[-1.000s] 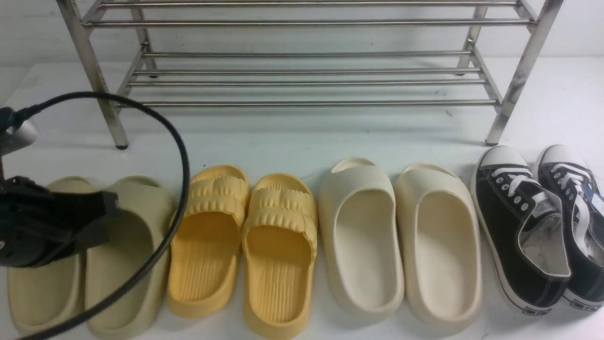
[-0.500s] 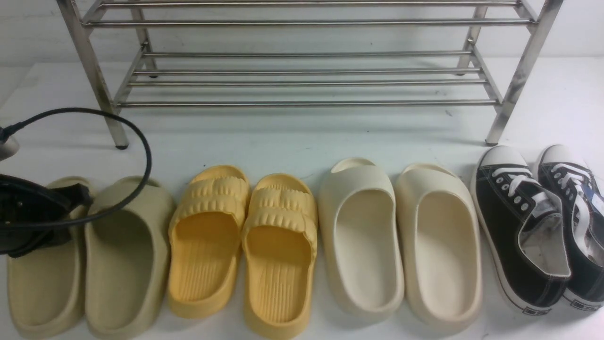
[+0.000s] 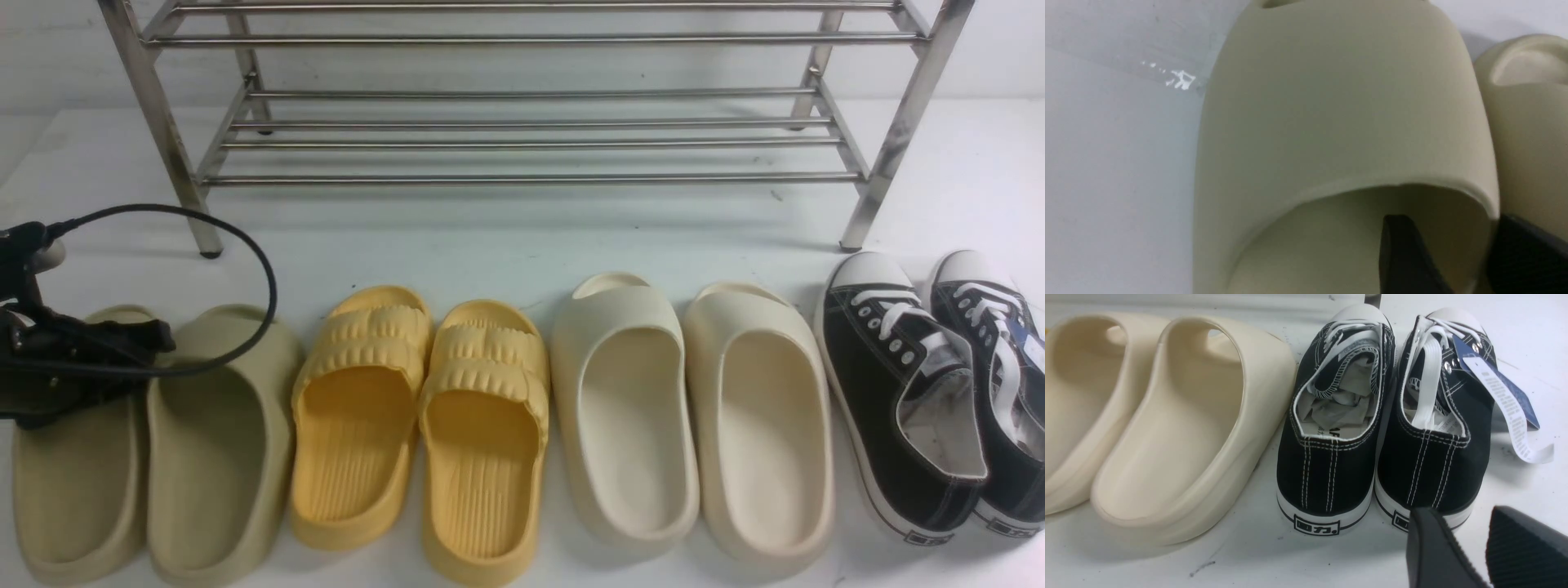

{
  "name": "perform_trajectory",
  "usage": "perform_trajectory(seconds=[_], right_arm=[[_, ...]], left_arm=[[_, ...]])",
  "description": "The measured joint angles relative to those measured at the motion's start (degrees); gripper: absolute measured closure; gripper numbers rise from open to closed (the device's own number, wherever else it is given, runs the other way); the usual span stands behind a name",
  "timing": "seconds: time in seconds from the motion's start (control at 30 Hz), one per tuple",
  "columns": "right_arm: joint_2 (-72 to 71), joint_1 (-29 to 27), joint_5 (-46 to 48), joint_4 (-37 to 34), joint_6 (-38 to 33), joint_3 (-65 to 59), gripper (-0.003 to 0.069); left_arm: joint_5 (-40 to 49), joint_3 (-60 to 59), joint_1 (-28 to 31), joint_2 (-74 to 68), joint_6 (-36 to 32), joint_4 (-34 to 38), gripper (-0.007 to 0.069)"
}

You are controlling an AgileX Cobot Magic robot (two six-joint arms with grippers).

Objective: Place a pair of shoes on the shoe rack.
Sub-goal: Use the left arm to grab the shoe closest to it

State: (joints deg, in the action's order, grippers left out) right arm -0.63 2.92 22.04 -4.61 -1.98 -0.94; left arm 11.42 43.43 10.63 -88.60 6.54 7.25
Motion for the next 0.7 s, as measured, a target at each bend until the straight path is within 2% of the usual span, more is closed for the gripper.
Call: perform_trajectory(seconds=[0.17, 0.4, 0.6, 0.7], right_arm=[[0.0, 0.0, 0.0, 0.0, 0.0, 0.0, 0.0420], [0.0, 0.0, 0.0, 0.0, 0.0, 0.0, 0.0420], [0.0, 0.0, 0.0, 0.0, 0.0, 0.0, 0.0420], [0.0, 0.0, 0.0, 0.0, 0.0, 0.0, 0.0420]], left_arm=[[-3.3, 0.0, 0.0, -1.5, 0.0, 0.0, 0.0391], [-4.3, 0.0, 0.0, -1.5, 0.0, -0.1, 0.0411], [-4.7, 0.1, 0.0, -2.5, 0.0, -0.1, 0.0512], [-5.3, 0.1, 0.0, -4.0, 0.0, -0.1, 0.0519]])
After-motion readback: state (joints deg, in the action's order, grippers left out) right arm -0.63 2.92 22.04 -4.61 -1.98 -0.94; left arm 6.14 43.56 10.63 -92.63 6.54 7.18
